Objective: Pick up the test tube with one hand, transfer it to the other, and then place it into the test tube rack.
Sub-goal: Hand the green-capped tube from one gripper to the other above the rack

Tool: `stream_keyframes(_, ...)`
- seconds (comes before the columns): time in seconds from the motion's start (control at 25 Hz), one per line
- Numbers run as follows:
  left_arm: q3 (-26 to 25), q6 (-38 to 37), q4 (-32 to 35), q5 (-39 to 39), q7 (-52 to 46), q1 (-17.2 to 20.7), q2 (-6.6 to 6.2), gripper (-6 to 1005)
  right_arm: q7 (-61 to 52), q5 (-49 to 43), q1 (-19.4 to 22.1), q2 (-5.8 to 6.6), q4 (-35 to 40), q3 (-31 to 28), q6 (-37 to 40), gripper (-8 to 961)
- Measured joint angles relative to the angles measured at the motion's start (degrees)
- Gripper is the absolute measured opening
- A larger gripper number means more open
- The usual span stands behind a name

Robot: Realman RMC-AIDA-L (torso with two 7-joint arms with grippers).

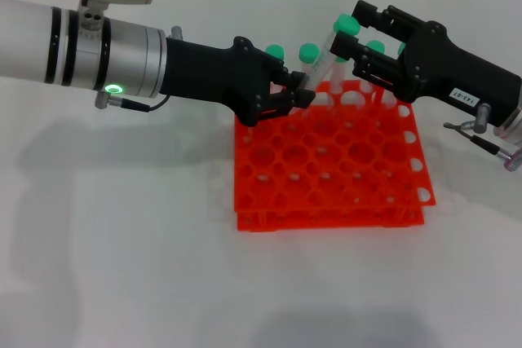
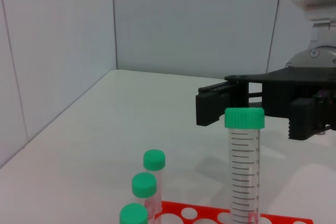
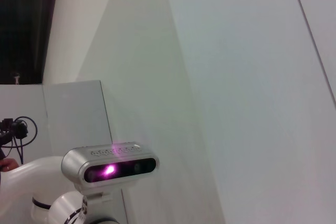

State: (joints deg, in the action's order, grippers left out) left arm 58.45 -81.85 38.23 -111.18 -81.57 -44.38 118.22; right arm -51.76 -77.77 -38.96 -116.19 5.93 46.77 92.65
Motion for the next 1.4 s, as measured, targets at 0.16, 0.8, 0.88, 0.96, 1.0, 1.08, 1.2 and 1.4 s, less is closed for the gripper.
stream_keyframes(0.16,0.0,0.0,0.0,0.0,0.2,0.0,0.09,191,-0.3,-0.1,-0.1,0.01,-0.1,0.0,0.0,642)
stream_keyframes(0.8,0.0,0.3,0.0,0.0,0.2,0.2,0.60,192,-0.6,-0.5,-1.3,0.01,-1.3,0.8,-0.5,580)
stream_keyframes(0.88,0.0,0.3,0.0,-0.1,0.2,0.3,0.60,192,-0.6,-0.3,-1.2,0.01,-1.3,0.6,-0.6,517)
stream_keyframes(0.96,0.0,0.2,0.0,-0.1,0.2,0.3,0.65,192,-0.6,-0.1,-1.0,0.01,-1.3,0.3,-0.6,453)
stream_keyframes(1.0,0.0,0.2,0.0,-0.1,0.2,0.3,0.65,192,-0.6,0.0,-1.0,0.00,-1.3,0.3,-0.6,422)
stream_keyframes(1.08,0.0,0.2,0.0,0.0,0.2,0.3,0.69,192,-0.6,0.2,-0.9,0.00,-1.3,0.2,-0.6,346)
stream_keyframes(1.2,0.1,0.2,0.0,0.1,0.2,0.3,0.71,192,-0.4,0.4,-0.8,0.00,-1.3,0.2,-0.6,257)
stream_keyframes(1.4,0.1,0.4,0.0,0.0,-0.1,0.2,0.79,192,-0.4,0.6,-0.8,0.01,-1.3,0.5,-0.6,259)
